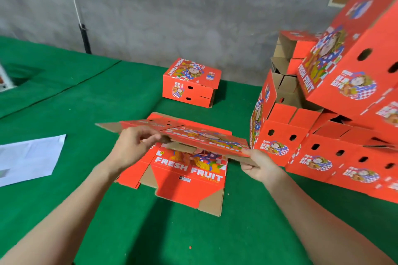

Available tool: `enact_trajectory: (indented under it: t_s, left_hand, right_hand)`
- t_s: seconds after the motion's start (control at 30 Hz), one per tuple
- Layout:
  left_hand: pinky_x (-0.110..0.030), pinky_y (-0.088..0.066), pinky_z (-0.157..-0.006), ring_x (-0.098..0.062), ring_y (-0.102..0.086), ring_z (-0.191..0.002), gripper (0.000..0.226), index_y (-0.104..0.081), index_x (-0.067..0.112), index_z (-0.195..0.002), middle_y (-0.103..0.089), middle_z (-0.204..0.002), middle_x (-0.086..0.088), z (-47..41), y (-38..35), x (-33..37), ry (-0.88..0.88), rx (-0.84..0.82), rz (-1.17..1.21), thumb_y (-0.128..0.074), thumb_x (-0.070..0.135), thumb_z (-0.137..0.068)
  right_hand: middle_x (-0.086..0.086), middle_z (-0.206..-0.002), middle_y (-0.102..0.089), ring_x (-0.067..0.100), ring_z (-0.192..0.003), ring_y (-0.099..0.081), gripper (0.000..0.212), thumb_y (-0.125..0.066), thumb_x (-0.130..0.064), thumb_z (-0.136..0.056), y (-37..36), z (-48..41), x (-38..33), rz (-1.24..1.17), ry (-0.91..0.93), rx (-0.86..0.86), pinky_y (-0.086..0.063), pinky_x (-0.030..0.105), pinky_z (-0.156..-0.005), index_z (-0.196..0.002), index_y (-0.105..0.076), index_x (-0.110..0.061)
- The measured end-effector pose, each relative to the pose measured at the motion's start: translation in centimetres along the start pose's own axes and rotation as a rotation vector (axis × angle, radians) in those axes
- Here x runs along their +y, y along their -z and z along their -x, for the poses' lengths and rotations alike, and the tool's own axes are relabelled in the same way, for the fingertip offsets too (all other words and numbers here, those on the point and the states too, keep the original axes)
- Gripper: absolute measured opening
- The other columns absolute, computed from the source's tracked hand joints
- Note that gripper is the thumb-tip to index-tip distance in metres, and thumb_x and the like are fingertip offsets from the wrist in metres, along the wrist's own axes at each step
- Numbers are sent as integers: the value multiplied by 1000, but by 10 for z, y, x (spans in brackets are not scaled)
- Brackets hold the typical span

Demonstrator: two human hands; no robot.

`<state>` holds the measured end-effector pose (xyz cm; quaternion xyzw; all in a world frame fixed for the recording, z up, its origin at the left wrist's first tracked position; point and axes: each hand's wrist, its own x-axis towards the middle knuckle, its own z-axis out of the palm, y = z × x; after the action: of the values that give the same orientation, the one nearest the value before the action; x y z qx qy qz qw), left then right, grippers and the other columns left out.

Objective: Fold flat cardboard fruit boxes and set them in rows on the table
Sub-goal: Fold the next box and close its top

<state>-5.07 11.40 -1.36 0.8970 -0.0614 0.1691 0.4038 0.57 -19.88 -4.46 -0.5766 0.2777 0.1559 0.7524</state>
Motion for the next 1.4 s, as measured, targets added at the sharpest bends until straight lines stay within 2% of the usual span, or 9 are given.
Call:
enact_trajectory:
  t_s: [0.13, 0.37, 0.53, 0.67, 0.87, 0.97, 1.17, 1.3, 1.4]
  left_hand:
    - [-28, -47, -80, -17, -65, -87, 17, -72, 13, -91, -71, -93, 1, -15, 14, 34, -331, -237, -332, -78, 19, -76]
    - [-32, -46, -69, -28, -65, -89, 14, -72, 21, -98, -73, -92, -4, -40, 14, 100, -448, -175, -681, -63, 21, -87]
    - [-26, -42, -65, -26, -65, -91, 17, -76, 23, -94, -74, -90, -2, -49, 1, 174, -547, -186, -710, -69, 19, -79]
    - [-25, -36, -62, -23, -65, -87, 13, -76, 18, -90, -74, -86, -1, -43, -26, 226, -613, -249, -651, -72, 19, -78]
    - [-29, -30, -58, -25, -60, -74, 8, -70, 9, -75, -69, -73, -7, -17, -84, 286, -771, -296, -568, -71, 17, -76]
    - [-26, -33, -58, -22, -58, -67, 5, -70, 8, -73, -67, -70, -8, -10, -105, 304, -751, -407, -434, -73, 11, -75]
    - [-12, -35, -92, -12, -47, -127, 31, -72, 2, -82, -62, -124, -11, -14, -100, 313, -580, -495, -352, -58, 28, -92]
    - [-34, -38, -104, -15, -57, -115, 60, -73, 21, -92, -66, -119, 2, -23, -80, 315, -247, -616, -397, -31, 64, -83]
    - [-41, -41, -104, -23, -59, -113, 61, -69, 13, -107, -66, -117, -6, -26, -75, 306, 15, -589, -279, -43, 65, -87]
  right_hand:
    - [15, -52, -53, 6, -26, -36, 21, -32, 0, -100, 21, 14, -20, -114, -41, -150, -24, 12, -26, -87, -49, 3]
    - [14, -56, -60, 9, -31, -43, 39, -27, -19, -104, 72, 64, -36, -274, 14, -124, -32, 15, -28, -94, -54, 7]
    - [13, -64, -70, 17, -41, -54, 49, -28, -33, -105, 99, 105, -46, -192, 509, 40, -40, 19, -38, -89, -58, 2]
    - [1, -92, -70, 18, -57, -64, 15, -47, -17, -99, 115, 142, -49, 225, 1161, 95, -49, 24, -52, -97, -61, -21]
    - [-1, -73, -67, 13, -51, -61, 22, -74, -24, -80, 158, 159, -60, 899, 1076, 145, -49, 30, -55, -84, -53, -29]
    - [4, -70, -70, 16, -46, -65, 12, -67, -23, -88, 193, 164, -64, 913, 1048, 76, -44, 17, -46, -97, -59, -24]
    - [-16, -82, -69, 16, -51, -66, 25, -58, -27, -94, 248, 179, -59, 925, 1022, 54, -43, 11, -46, -100, -47, -48]
    - [-13, -79, -70, 17, -53, -67, 20, -59, -28, -93, 270, 187, -60, 925, 991, 17, -43, 13, -47, -99, -51, -45]
    - [-19, -71, -69, 14, -53, -66, 17, -59, -26, -93, 284, 189, -59, 907, 967, -28, -43, 11, -49, -102, -53, -38]
